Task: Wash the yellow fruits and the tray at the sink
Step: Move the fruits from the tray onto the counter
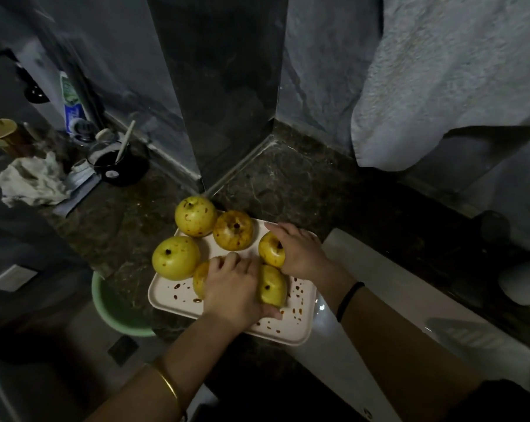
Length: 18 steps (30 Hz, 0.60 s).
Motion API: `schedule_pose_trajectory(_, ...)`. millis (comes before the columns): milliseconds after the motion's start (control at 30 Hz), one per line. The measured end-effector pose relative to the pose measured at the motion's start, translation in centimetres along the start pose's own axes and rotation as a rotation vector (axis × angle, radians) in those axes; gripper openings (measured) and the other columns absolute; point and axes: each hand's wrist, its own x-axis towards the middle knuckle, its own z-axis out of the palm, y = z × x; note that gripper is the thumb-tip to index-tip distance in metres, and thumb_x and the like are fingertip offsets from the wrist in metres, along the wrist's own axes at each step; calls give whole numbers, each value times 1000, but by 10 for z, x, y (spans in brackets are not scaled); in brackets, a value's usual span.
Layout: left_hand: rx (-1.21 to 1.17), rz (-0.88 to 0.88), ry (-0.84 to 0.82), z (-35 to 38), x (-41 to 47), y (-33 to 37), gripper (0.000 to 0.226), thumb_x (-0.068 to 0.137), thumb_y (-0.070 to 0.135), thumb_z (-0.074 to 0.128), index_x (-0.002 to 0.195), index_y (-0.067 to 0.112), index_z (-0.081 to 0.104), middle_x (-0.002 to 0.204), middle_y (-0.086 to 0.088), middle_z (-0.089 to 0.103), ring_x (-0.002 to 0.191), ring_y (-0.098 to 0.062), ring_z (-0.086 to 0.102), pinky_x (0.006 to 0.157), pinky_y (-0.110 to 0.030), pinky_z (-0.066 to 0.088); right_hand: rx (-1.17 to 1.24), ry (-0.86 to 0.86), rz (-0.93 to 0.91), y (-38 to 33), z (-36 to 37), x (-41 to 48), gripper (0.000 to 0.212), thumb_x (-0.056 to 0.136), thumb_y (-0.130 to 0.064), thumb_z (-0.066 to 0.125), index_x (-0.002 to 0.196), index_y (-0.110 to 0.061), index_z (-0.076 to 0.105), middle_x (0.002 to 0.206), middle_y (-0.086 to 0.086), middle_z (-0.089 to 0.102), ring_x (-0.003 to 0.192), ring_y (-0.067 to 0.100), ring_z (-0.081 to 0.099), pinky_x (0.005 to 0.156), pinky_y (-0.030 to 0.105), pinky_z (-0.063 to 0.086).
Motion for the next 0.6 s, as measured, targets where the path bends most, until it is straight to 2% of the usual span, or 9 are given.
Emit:
schedule_pose_trajectory(133, 78, 53, -90, -9, 12, 2, 91, 63, 83, 52, 124, 15, 50, 127, -2, 55, 123, -22, 33, 99, -40, 22, -49, 20, -41, 5, -1, 5, 82, 76, -31, 69, 145, -38, 25, 144, -2, 33, 132, 27, 34, 106, 42, 26)
schedule_pose_trajectory(267, 126, 68, -177, -18, 21, 7, 92, 63, 80, 58, 127, 14, 48, 125, -2, 55, 124, -23, 35, 102, -42, 20, 87, 91, -2, 16, -1, 1, 90, 68, -36, 77, 143, -34, 29, 141, -1, 39, 129, 27, 39, 105, 44, 31)
schedule_pose_trajectory(433, 140, -1, -289, -17, 26, 8, 105, 60, 81, 58, 137, 13, 34, 133, -5, 50, 129, -25, 33, 105, -44, 19, 552, 334, 261, 43, -6, -4, 101, 63, -30, 85, 146, -27, 28, 145, 4, 37, 132, 26, 38, 107, 46, 35)
schedule_pose_trajectory(533, 178, -4, -343, -21, 32, 12, 106, 62, 79, 60, 139, 12, 30, 133, -6, 51, 129, -27, 34, 105, -43, 20, 657, 577, 427, 71, -18, -6, 96, 64, -30, 84, 145, -22, 33, 143, 8, 40, 130, 28, 42, 106, 50, 38)
schedule_pose_trajectory(600, 204, -11, -375, -22, 35, 16, 107, 62, 78, 61, 140, 13, 27, 135, -6, 50, 130, -27, 34, 105, -43, 21, 629, 678, 537, 92, -28, -6, 92, 68, -32, 81, 145, -19, 32, 142, 13, 39, 129, 33, 41, 105, 53, 36)
